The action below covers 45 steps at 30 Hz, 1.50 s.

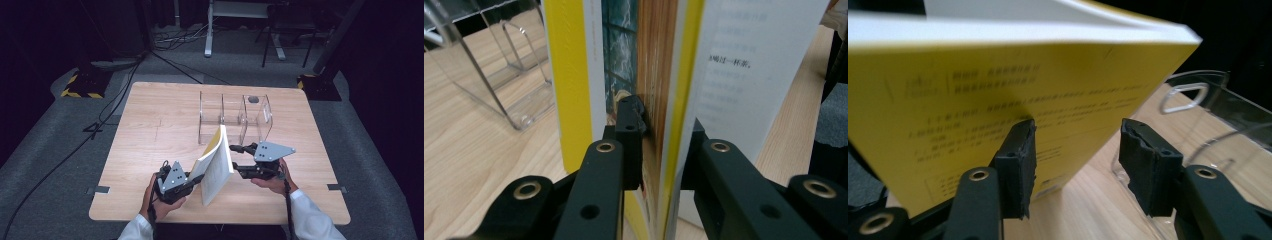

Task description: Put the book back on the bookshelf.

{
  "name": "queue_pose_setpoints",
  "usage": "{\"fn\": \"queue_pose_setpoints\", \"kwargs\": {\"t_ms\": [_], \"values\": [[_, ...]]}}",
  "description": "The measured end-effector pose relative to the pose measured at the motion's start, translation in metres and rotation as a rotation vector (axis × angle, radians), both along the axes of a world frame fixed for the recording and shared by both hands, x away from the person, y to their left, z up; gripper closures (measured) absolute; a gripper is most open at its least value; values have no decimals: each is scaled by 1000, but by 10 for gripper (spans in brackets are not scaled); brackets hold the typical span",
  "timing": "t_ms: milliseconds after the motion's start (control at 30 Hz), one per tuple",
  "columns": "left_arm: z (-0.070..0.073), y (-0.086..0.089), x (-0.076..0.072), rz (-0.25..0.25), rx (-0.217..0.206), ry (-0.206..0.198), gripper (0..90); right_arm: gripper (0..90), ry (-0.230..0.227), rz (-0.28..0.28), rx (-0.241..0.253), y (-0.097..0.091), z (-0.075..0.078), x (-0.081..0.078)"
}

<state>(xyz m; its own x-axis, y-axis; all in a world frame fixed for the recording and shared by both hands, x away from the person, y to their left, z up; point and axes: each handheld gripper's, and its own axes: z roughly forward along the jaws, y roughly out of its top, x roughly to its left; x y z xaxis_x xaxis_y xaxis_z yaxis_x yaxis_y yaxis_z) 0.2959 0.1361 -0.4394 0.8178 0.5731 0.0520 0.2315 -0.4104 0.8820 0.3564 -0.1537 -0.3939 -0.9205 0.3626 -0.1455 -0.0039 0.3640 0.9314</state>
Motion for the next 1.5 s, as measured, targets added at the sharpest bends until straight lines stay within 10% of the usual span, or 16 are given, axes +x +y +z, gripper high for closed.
{"fn": "queue_pose_setpoints", "kwargs": {"t_ms": [400,833,1133,1500], "values": [[-16,13,8,-54,-85,37,789,498,18,62,-20,33,-20,-7],[-21,-37,38,-152,-181,83,795,489,49,-26,10,-13,-22,3],[-23,-74,53,-189,-187,82,788,488,45,-96,39,-53,-16,0],[-19,-57,41,-243,-91,92,648,477,25,-110,53,-52,-15,-5]]}}
